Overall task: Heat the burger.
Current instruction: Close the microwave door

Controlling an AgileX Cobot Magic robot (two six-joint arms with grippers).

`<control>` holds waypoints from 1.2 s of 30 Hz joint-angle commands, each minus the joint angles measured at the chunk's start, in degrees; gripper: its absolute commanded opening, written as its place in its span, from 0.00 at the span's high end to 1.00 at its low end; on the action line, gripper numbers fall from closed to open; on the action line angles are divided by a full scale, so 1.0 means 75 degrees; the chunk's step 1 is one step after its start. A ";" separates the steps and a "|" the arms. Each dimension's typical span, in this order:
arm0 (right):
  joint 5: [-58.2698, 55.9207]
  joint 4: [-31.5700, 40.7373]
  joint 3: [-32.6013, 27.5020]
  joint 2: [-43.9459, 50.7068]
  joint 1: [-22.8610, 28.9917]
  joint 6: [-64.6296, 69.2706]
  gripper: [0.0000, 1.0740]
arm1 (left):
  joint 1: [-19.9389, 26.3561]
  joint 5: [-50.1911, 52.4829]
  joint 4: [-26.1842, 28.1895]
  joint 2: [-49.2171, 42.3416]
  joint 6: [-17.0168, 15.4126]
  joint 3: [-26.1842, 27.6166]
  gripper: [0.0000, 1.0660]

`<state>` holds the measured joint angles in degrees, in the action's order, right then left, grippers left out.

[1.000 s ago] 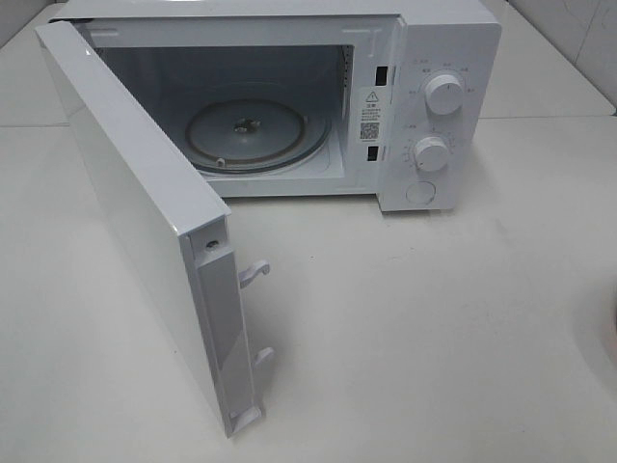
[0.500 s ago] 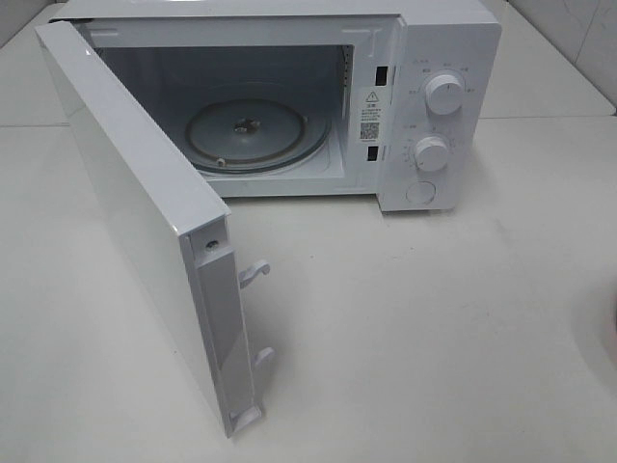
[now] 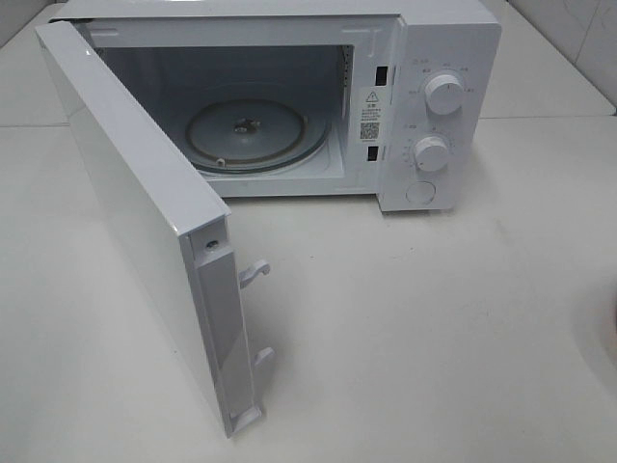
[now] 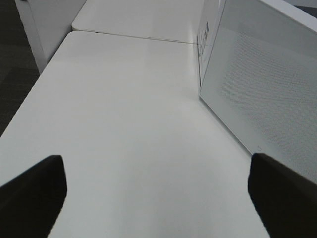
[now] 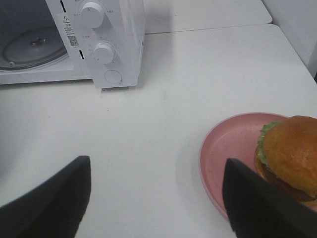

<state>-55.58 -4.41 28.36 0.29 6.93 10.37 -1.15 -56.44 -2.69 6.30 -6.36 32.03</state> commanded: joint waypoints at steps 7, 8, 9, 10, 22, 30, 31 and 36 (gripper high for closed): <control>0.0061 0.0023 -0.0015 0.0183 -0.0031 -0.0015 0.34 | 0.0023 0.1612 -0.0145 0.1497 -0.0061 0.0038 0.53; 0.0061 0.0023 -0.0015 0.0183 -0.0031 -0.0015 0.34 | 0.0023 0.2055 -0.0145 0.1895 -0.0053 0.0038 0.68; 0.0061 0.0023 -0.0015 0.0183 -0.0031 -0.0015 0.34 | 0.0023 0.2055 -0.0145 0.1895 -0.0053 0.0038 0.68; 0.0061 0.0023 -0.0015 0.0183 -0.0031 -0.0015 0.34 | 0.0023 0.2231 -0.0145 0.2040 -0.0053 0.0038 0.73; 0.0061 0.0023 -0.0015 0.0183 -0.0031 -0.0015 0.34 | 0.0023 0.4102 0.0481 0.4530 -0.0053 0.0023 1.00; 0.0061 0.0023 -0.0015 0.0183 -0.0031 -0.0015 0.34 | 0.0023 0.5516 0.0993 0.5814 0.1085 -0.0107 1.00; 0.0061 0.0023 -0.0015 0.0183 -0.0031 -0.0015 0.34 | 0.0023 0.6379 0.0993 0.5974 0.1322 -0.0344 1.00; 0.0061 0.0023 -0.0015 0.0183 -0.0031 -0.0015 0.34 | 0.0023 0.8052 0.0993 0.6173 0.1337 -0.0947 1.00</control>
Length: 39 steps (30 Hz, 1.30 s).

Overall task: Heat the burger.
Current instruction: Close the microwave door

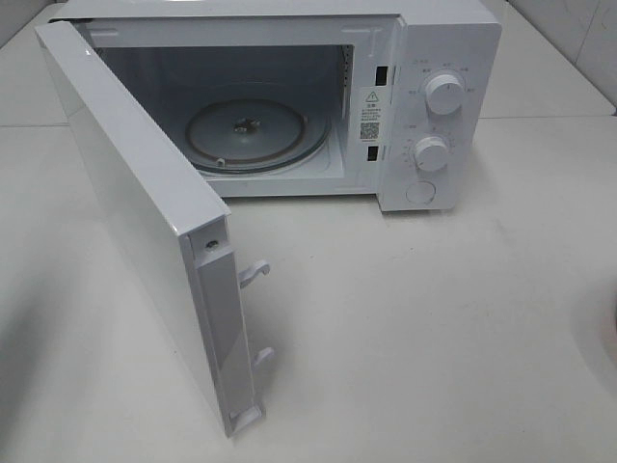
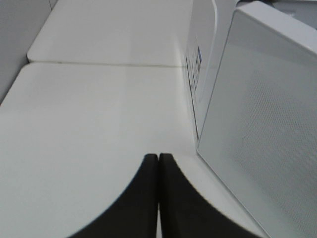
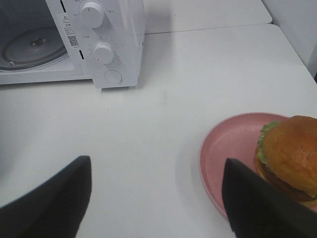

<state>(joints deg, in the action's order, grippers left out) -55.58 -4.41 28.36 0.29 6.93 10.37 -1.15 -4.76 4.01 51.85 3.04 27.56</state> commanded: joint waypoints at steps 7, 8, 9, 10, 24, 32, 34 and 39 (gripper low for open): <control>0.0061 0.0023 -0.0015 0.0183 -0.0031 -0.0015 0.34 | 0.0023 0.3186 -0.0008 0.0657 -0.0359 -0.1146 1.00; 0.0061 0.0023 -0.0015 0.0183 -0.0031 -0.0015 0.34 | 0.0023 0.3231 -0.0092 0.0779 -0.0497 -0.1146 1.00; 0.0061 0.0023 -0.0015 0.0183 -0.0031 -0.0015 0.34 | 0.0023 0.3231 -0.0092 0.0779 -0.0497 -0.1146 1.00; 0.0061 0.0023 -0.0015 0.0183 -0.0031 -0.0015 0.34 | 0.0023 0.3377 -0.0443 0.1085 -0.0863 -0.1146 1.00; 0.0061 0.0023 -0.0015 0.0183 -0.0031 -0.0015 0.34 | 0.0023 0.5523 -0.4882 0.2498 -0.4385 -0.1146 1.00; 0.0061 0.0023 -0.0015 0.0183 -0.0031 -0.0015 0.34 | -0.0069 0.6387 -0.4966 0.3071 -0.4798 -0.1146 1.00; 0.0061 0.0023 -0.0015 0.0183 -0.0031 -0.0015 0.34 | -0.0275 0.6364 -0.4958 0.3155 -0.4775 -0.1100 1.00; 0.0061 0.0023 -0.0015 0.0183 -0.0031 -0.0015 0.34 | -0.1054 0.6249 -0.4599 0.3537 -0.4492 -0.0833 1.00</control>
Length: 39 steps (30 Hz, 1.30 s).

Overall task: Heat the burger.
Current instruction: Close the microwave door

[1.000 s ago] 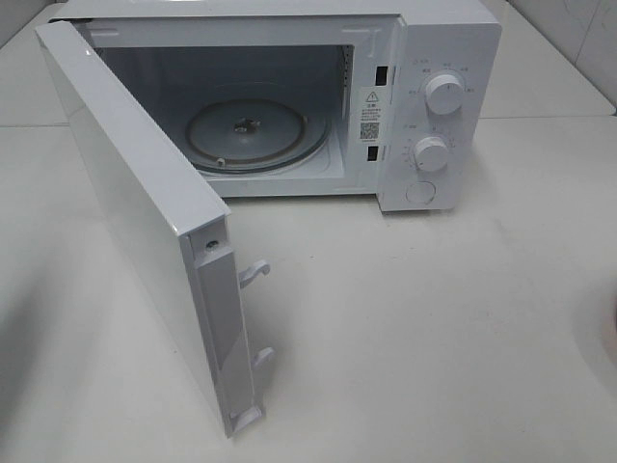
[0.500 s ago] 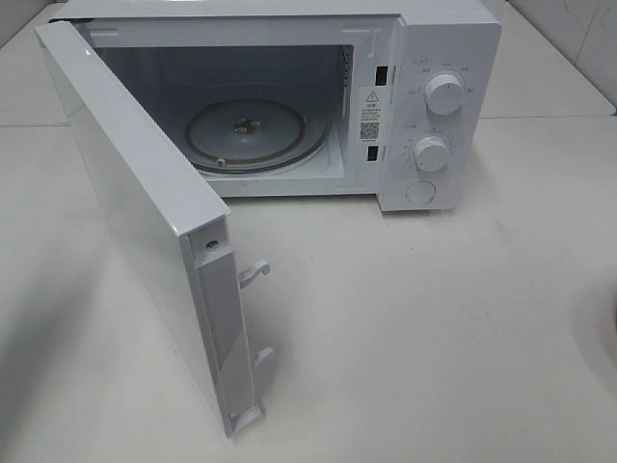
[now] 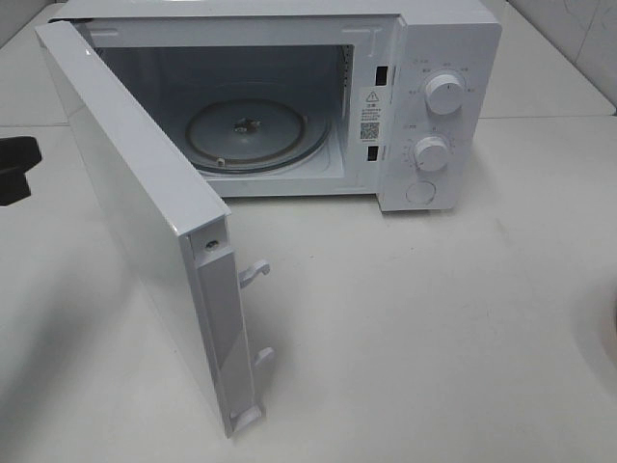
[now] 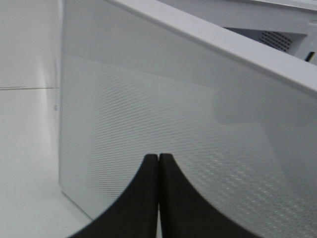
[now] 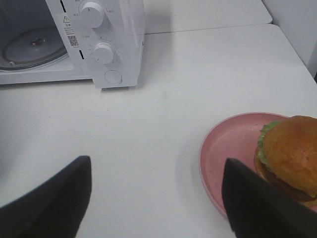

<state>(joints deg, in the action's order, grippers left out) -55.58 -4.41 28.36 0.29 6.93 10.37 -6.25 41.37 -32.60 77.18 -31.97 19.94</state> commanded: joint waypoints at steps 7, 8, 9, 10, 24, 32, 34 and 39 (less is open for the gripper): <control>0.0061 0.0023 -0.0015 0.0183 -0.0031 -0.0015 0.34 | -0.1276 0.0168 0.1207 0.0795 0.0672 0.0504 1.00; 0.0061 0.0023 -0.0015 0.0183 -0.0031 -0.0015 0.34 | -0.1551 0.0206 0.1406 0.0978 0.0710 0.0649 1.00; 0.0061 0.0023 -0.0015 0.0183 -0.0031 -0.0015 0.34 | -0.1551 0.0206 0.1406 0.0978 0.0710 0.0649 1.00; 0.0061 0.0023 -0.0015 0.0183 -0.0031 -0.0015 0.34 | -0.1780 0.0206 0.1574 0.1176 0.0787 0.0840 1.00; 0.0061 0.0023 -0.0015 0.0183 -0.0031 -0.0015 0.34 | -0.3071 0.0191 0.2284 0.2544 0.1054 0.2368 1.00; 0.0061 0.0023 -0.0015 0.0183 -0.0031 -0.0015 0.34 | -0.3476 0.0092 0.2437 0.3040 0.1108 0.3025 1.00; 0.0061 0.0023 -0.0015 0.0183 -0.0031 -0.0015 0.34 | -0.3613 -0.0229 0.2460 0.3277 0.1138 0.3468 1.00; 0.0061 0.0023 -0.0015 0.0183 -0.0031 -0.0015 0.34 | -0.3759 -0.0283 0.2498 0.3621 0.1138 0.3965 1.00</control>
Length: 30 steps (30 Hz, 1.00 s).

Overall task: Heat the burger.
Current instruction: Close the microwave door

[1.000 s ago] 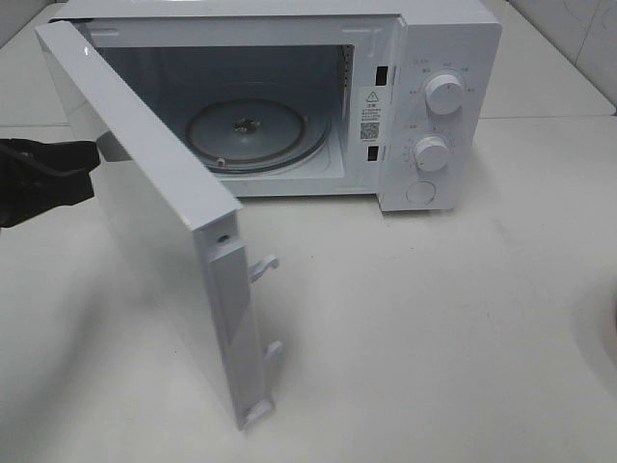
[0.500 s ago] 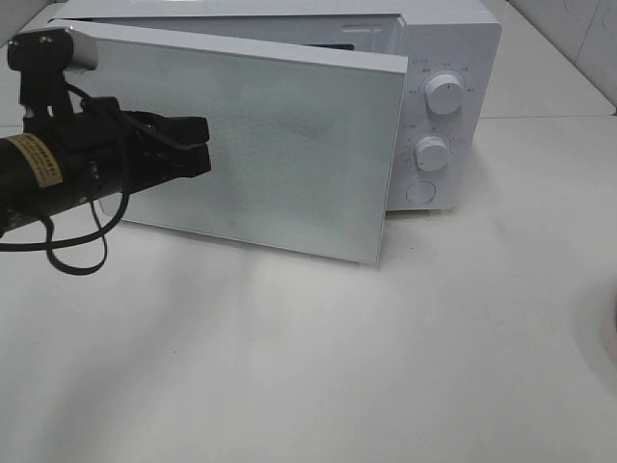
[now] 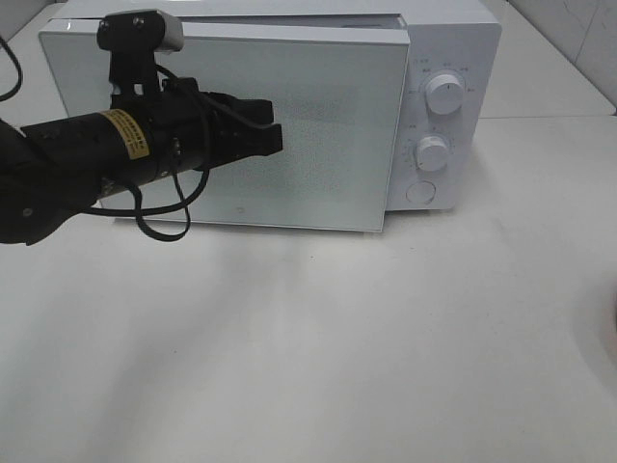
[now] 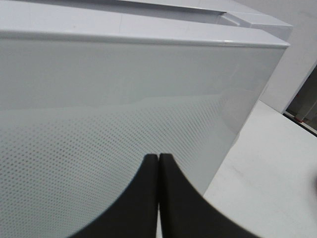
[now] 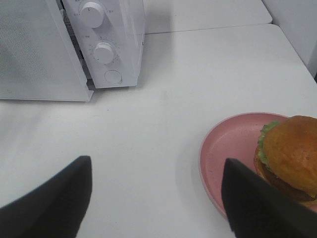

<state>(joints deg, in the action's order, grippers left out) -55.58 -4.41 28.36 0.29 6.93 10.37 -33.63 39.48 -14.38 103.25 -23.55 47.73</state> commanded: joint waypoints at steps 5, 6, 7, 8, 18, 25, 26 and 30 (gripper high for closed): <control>0.0061 0.0023 -0.0015 0.0183 -0.0031 -0.0008 0.34 | -0.0199 -0.0252 0.0160 0.0466 0.0015 0.0695 1.00; 0.0061 0.0023 -0.0015 0.0183 -0.0031 -0.0008 0.34 | -0.0199 -0.0252 0.0160 0.0466 0.0015 0.0695 1.00; 0.0061 0.0023 -0.0015 0.0183 -0.0031 -0.0008 0.34 | -0.0214 -0.0298 0.0176 0.0504 0.0015 0.0764 1.00; 0.0061 0.0023 -0.0015 0.0183 -0.0031 -0.0008 0.34 | -0.0214 -0.0298 0.0176 0.0504 0.0015 0.0764 1.00; 0.0061 0.0023 -0.0015 0.0183 -0.0031 -0.0008 0.34 | -0.0260 -0.0367 0.0229 0.1092 0.0000 0.1719 1.00; 0.0061 0.0023 -0.0015 0.0183 -0.0031 -0.0008 0.34 | -0.0428 -0.0779 0.0229 0.1413 0.0023 0.2223 1.00; 0.0061 0.0023 -0.0015 0.0183 -0.0031 -0.0008 0.34 | -0.0481 -0.0756 0.0229 0.1520 0.0038 0.2368 1.00; 0.0061 0.0023 -0.0015 0.0183 -0.0031 -0.0008 0.34 | -0.0535 -0.0756 0.0237 0.1681 0.0038 0.2559 1.00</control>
<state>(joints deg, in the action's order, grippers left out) -55.58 -4.41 28.36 0.29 6.93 10.37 -37.76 33.58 -14.27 115.28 -23.49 65.49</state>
